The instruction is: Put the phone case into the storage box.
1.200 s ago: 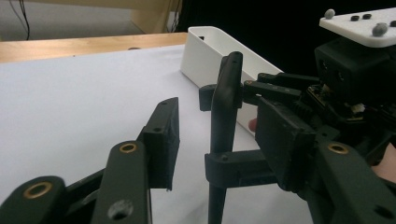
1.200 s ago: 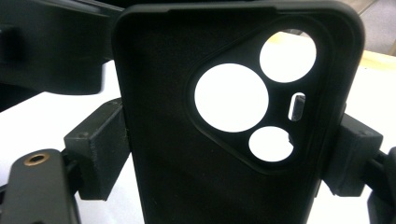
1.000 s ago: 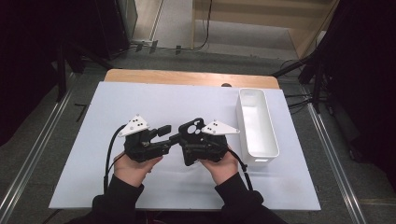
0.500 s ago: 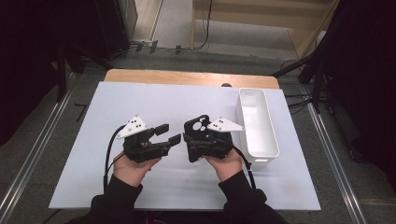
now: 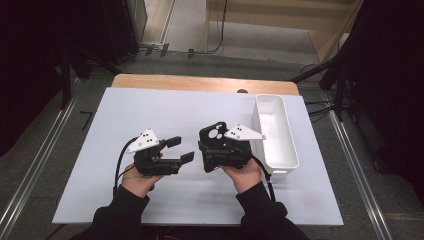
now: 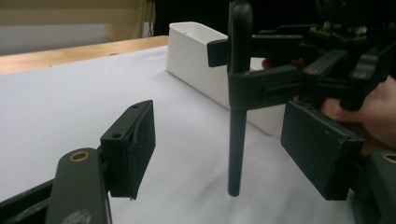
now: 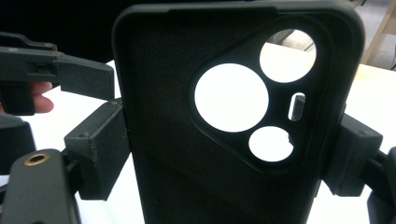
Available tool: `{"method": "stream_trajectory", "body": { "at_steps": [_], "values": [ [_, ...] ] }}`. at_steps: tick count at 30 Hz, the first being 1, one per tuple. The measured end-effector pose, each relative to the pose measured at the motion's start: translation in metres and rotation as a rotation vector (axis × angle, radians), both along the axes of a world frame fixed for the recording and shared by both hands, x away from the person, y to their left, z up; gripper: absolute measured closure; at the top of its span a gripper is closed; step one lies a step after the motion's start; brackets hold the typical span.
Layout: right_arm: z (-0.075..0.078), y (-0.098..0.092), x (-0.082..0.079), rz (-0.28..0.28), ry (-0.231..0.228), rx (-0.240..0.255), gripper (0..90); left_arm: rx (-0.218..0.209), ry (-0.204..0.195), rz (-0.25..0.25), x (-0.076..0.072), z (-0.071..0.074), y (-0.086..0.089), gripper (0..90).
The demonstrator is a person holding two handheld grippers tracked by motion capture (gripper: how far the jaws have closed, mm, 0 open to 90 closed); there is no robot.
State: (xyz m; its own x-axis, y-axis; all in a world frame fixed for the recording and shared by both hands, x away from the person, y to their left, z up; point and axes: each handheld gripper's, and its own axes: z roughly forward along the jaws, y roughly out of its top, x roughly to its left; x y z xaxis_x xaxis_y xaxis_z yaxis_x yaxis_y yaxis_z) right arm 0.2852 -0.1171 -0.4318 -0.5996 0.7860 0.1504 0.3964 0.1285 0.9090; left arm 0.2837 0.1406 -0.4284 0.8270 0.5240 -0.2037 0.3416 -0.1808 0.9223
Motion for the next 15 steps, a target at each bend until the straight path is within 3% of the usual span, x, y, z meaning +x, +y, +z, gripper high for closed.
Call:
{"method": "stream_trajectory", "body": {
  "at_steps": [2,6,11,15],
  "values": [
    [0.001,-0.001,0.000,0.003,0.000,0.001,13.8,0.006,-0.022,-0.013,0.000,-0.001,0.002,26.2],
    [0.002,-0.004,0.000,0.006,-0.003,0.009,13.8,-0.003,0.002,-0.078,0.001,-0.004,0.005,26.2],
    [0.005,-0.006,-0.001,0.035,-0.003,0.023,13.8,0.030,-0.013,-0.128,0.001,-0.007,0.008,26.1],
    [0.006,-0.006,-0.001,0.055,-0.012,0.021,13.8,0.006,-0.005,-0.156,0.001,-0.011,0.013,26.0]
  ]
}}
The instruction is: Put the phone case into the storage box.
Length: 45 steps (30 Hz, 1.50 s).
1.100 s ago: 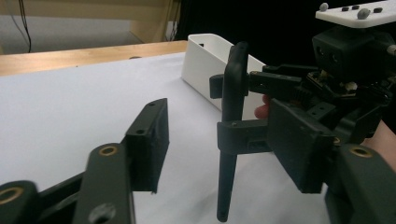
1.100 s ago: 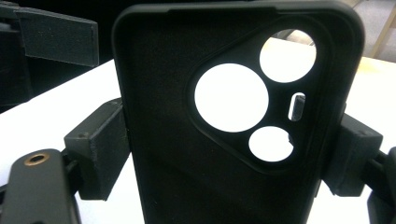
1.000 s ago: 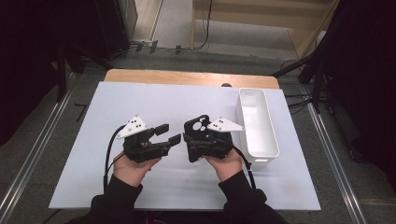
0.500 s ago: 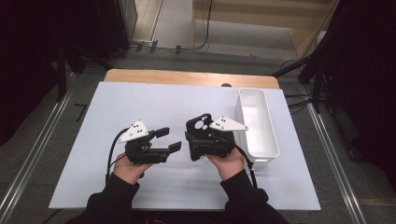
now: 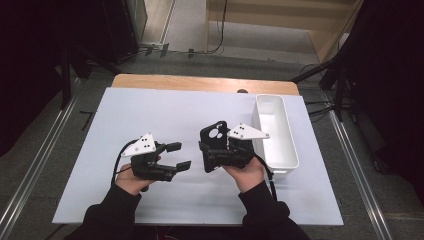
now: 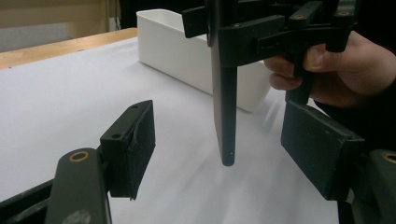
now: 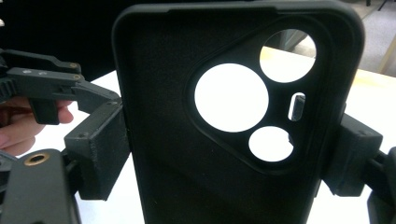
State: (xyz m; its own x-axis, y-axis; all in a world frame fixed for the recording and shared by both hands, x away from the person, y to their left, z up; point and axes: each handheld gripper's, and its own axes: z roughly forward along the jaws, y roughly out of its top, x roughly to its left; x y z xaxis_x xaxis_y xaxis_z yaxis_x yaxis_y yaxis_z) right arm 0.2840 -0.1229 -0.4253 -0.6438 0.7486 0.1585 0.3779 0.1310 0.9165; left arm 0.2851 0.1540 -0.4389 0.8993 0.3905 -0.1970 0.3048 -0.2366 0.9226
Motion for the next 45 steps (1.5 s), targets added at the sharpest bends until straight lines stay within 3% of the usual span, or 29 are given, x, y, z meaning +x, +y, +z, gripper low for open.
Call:
{"method": "stream_trajectory", "body": {
  "at_steps": [11,18,22,25,27,45],
  "values": [
    [0.002,-0.003,0.001,0.011,0.002,0.002,13.8,0.050,-0.012,-0.020,-0.009,-0.015,0.013,26.1],
    [0.003,-0.004,0.002,0.021,0.000,0.001,13.8,0.068,0.002,-0.025,-0.014,-0.022,0.022,26.0],
    [0.003,-0.004,0.002,0.025,0.006,0.001,13.8,0.052,0.011,-0.024,-0.017,-0.028,0.028,26.1],
    [0.002,-0.005,0.002,0.031,0.011,-0.001,13.8,0.089,0.012,-0.025,-0.018,-0.029,0.032,26.1],
    [0.002,-0.005,0.002,0.032,0.015,0.001,13.8,0.065,0.012,-0.015,-0.020,-0.031,0.034,26.1],
    [0.015,-0.015,0.009,0.073,0.023,0.004,13.8,0.069,0.049,0.021,-0.024,-0.035,0.053,26.0]
  ]
}}
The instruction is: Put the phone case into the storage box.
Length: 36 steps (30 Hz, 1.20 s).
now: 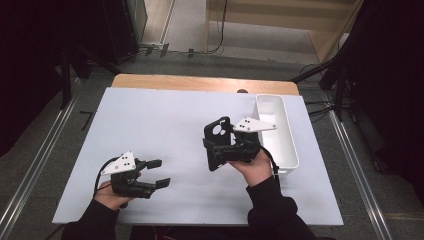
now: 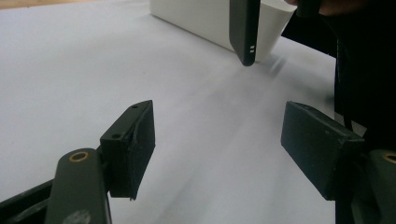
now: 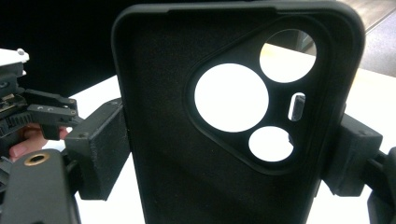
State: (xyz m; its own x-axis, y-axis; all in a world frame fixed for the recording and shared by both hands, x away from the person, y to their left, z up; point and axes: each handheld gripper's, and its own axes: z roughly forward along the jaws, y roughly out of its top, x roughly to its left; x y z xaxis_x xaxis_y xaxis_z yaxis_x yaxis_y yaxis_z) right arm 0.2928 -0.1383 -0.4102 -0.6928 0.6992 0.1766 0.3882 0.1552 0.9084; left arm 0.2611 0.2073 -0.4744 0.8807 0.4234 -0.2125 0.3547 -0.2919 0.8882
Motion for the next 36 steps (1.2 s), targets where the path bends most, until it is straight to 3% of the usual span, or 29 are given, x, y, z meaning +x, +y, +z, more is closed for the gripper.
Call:
{"method": "stream_trajectory", "body": {
  "at_steps": [7,19,36],
  "values": [
    [0.011,-0.006,0.005,0.046,0.020,0.004,13.8,-0.021,0.012,0.041,-0.002,0.001,0.009,26.0],
    [0.034,-0.021,0.009,0.100,-0.004,0.005,13.8,-0.011,0.007,0.079,-0.008,0.001,0.017,26.0],
    [0.057,-0.054,0.013,0.044,-0.017,0.025,13.8,-0.011,0.002,0.103,-0.011,0.002,0.023,26.0]
  ]
}}
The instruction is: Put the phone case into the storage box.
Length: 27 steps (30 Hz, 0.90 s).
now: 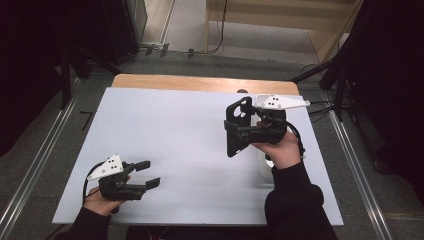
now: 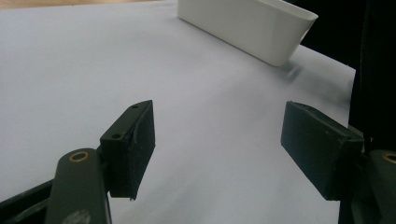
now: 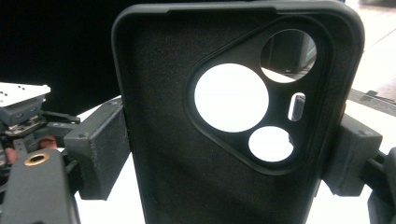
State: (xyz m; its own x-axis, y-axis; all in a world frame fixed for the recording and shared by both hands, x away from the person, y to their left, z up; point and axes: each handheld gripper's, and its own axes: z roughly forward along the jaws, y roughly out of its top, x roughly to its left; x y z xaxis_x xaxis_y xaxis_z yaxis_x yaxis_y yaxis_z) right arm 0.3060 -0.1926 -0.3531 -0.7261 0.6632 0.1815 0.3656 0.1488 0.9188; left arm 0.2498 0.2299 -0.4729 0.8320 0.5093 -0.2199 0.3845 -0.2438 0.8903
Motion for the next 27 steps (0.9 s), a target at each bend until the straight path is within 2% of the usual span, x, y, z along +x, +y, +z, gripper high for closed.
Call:
{"method": "stream_trajectory", "body": {
  "at_steps": [7,11,17,27],
  "values": [
    [0.004,-0.013,-0.002,-0.055,-0.015,0.006,13.8,-0.005,0.003,-0.002,0.001,0.000,-0.002,26.0],
    [0.006,-0.023,-0.002,-0.121,-0.018,0.015,13.8,-0.005,0.004,-0.004,0.002,0.000,-0.002,26.0],
    [0.007,-0.038,-0.003,-0.192,-0.037,0.021,13.9,-0.005,0.010,-0.003,0.004,0.000,-0.002,26.1],
    [0.005,-0.058,-0.001,-0.310,-0.032,0.038,13.9,-0.002,0.008,0.004,0.005,0.000,-0.002,26.0]
  ]
}}
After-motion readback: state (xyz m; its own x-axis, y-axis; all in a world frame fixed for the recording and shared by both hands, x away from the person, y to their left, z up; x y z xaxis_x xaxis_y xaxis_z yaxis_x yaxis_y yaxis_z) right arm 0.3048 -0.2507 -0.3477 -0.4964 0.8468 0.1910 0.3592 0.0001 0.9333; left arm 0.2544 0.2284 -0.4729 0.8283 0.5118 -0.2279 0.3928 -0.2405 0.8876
